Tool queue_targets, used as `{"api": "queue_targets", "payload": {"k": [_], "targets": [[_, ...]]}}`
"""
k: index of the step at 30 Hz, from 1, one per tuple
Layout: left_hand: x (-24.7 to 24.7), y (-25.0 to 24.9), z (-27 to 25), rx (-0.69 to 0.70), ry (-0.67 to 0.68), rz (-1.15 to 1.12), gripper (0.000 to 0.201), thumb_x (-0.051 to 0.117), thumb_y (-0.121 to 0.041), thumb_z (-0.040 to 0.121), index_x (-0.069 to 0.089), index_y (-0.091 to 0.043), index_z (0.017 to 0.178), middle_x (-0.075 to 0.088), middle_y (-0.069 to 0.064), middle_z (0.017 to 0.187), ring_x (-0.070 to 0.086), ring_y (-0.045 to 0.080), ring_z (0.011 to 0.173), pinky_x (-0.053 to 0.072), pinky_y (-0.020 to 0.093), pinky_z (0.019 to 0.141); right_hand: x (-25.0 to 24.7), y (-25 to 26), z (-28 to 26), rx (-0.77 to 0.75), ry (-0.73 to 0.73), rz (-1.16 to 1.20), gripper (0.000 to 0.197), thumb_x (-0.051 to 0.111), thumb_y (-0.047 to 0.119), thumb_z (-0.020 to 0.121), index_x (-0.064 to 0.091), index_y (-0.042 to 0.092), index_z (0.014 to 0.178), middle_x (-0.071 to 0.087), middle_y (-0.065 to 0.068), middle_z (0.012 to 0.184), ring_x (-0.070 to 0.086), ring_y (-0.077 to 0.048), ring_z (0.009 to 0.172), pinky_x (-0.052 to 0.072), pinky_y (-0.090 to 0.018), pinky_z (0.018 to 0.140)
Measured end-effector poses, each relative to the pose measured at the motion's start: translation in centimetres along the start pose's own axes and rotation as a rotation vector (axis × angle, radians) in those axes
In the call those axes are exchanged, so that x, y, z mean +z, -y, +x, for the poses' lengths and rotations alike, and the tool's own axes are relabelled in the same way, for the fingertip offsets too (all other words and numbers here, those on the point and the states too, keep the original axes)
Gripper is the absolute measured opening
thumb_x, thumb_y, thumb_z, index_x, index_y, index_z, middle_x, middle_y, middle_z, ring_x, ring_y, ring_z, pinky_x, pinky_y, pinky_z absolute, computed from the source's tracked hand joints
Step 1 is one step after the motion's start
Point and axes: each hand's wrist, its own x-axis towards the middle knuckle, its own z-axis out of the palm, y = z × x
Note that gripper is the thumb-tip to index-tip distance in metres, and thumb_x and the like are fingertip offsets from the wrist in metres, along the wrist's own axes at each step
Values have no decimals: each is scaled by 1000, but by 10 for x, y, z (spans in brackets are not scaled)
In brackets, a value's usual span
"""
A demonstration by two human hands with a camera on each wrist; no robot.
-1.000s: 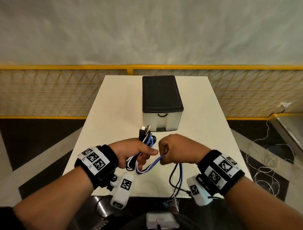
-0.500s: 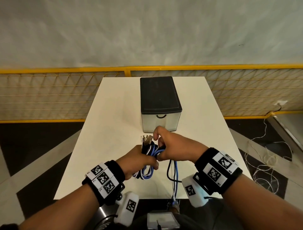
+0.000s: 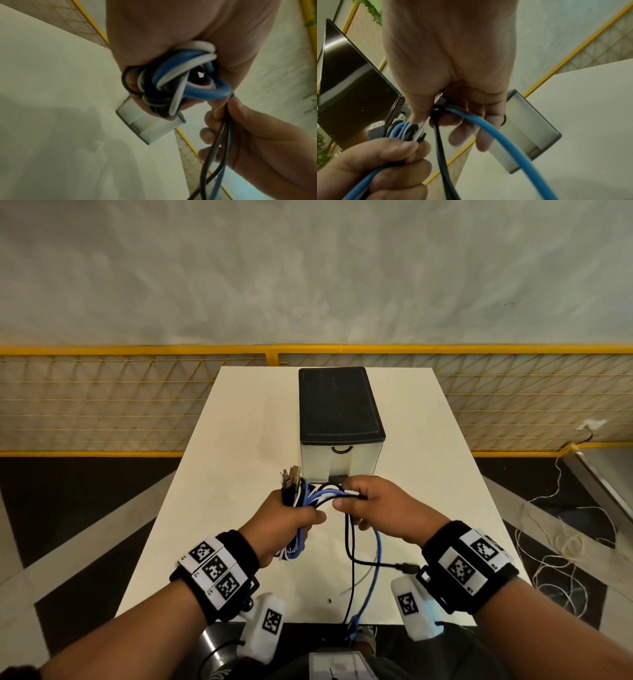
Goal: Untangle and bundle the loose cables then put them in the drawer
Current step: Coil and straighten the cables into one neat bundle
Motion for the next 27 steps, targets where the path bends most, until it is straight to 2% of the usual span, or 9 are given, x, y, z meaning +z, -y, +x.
{"api": "queue_targets", "payload": {"k": [3, 6, 9, 12, 15, 17, 21, 25, 27], "targets": [[4, -5, 0, 35, 1, -33, 21, 71, -10, 86, 54, -8, 73, 42, 7, 52, 41, 21, 44, 44, 32, 50, 1, 4, -1, 5, -14, 211, 22, 60, 29, 95, 62, 7, 96, 68, -5, 76, 73, -23, 71, 53, -33, 61], [15, -10, 0, 14, -16, -231, 22, 69, -19, 90, 55, -12, 74, 41, 6, 57, 41, 21, 45, 44, 33, 52, 10, 12, 5, -33, -191, 271, 22, 57, 30, 96, 58, 9, 89, 58, -3, 63, 58, -18, 53, 46, -30, 54], [26, -17, -2, 3, 17, -387, 19, 70, -28, 89, 63, -14, 80, 49, 5, 62, 50, 21, 53, 48, 35, 60, 21, 18, 7, -42, -318, 333, 24, 51, 40, 97, 57, 17, 93, 51, 4, 68, 48, -12, 60, 38, -29, 55], [29, -19, -1, 129, 87, -356, 26, 73, -30, 84, 70, -10, 100, 71, 8, 83, 68, 25, 78, 52, 40, 71, 29, 26, 2, 27, -210, 503, 43, 40, 60, 95, 55, 21, 105, 65, 1, 89, 64, -14, 77, 53, -31, 62], [29, -18, -1, 178, 108, -303, 35, 72, -25, 83, 68, -12, 116, 75, 10, 104, 72, 27, 98, 58, 43, 80, 31, 30, 0, 78, -85, 678, 78, 40, 88, 73, 60, 30, 121, 67, -4, 123, 66, -23, 112, 52, -53, 96], [28, -16, -3, 168, 114, -309, 32, 67, -23, 87, 66, -12, 117, 76, 7, 102, 72, 25, 96, 59, 36, 77, 29, 34, -3, 80, 8, 796, 80, 34, 85, 77, 65, 26, 122, 68, -7, 124, 64, -27, 117, 48, -55, 101], [27, -16, -5, 110, 178, -397, 41, 65, -35, 78, 67, -14, 113, 74, 11, 109, 71, 25, 102, 59, 36, 81, 29, 40, -10, 51, 55, 813, 78, 25, 72, 85, 65, 18, 124, 70, -5, 122, 65, -15, 116, 48, -38, 104], [27, -19, -7, 39, 209, -457, 25, 71, -33, 79, 75, -20, 100, 75, 10, 104, 72, 24, 98, 53, 43, 91, 35, 39, -8, 8, 48, 780, 79, 20, 70, 91, 59, 14, 132, 66, -7, 129, 60, -16, 124, 42, -38, 110], [25, -20, -6, 15, 207, -459, 13, 74, -25, 82, 77, -20, 92, 75, 10, 98, 72, 24, 92, 54, 41, 86, 35, 37, -7, 2, 70, 760, 80, 21, 73, 88, 57, 18, 134, 65, -5, 131, 58, -14, 125, 42, -36, 110]]}}
